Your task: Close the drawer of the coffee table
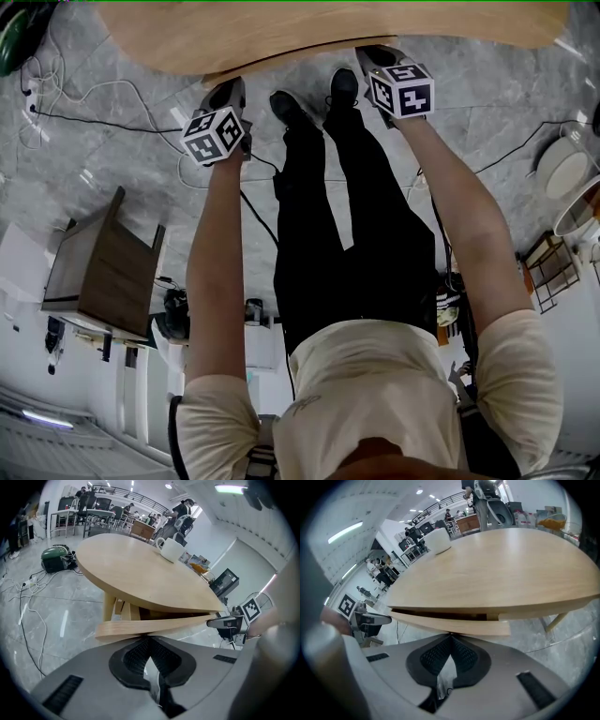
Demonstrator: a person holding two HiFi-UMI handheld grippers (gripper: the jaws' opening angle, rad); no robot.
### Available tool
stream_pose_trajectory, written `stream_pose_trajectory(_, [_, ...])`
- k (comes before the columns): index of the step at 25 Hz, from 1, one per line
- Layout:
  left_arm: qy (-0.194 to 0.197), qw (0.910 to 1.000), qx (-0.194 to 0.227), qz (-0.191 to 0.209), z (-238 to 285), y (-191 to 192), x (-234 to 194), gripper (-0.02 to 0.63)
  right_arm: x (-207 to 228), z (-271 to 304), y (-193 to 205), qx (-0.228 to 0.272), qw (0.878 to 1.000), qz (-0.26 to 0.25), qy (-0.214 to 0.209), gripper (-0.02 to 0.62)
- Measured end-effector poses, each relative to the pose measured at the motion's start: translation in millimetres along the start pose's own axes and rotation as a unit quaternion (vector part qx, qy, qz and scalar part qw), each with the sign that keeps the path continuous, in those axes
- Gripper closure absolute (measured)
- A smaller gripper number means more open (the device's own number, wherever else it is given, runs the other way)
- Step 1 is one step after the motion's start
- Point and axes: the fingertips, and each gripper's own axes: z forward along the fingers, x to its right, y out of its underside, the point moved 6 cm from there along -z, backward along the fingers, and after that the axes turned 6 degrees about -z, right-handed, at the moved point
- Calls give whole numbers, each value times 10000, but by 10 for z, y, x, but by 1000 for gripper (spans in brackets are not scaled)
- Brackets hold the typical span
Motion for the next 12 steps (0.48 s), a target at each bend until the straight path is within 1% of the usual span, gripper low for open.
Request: stream_pose_trajectory(12, [32, 9999, -124, 17, 155, -215, -130, 601, 46, 165, -189, -28, 10000, -11, 22, 601])
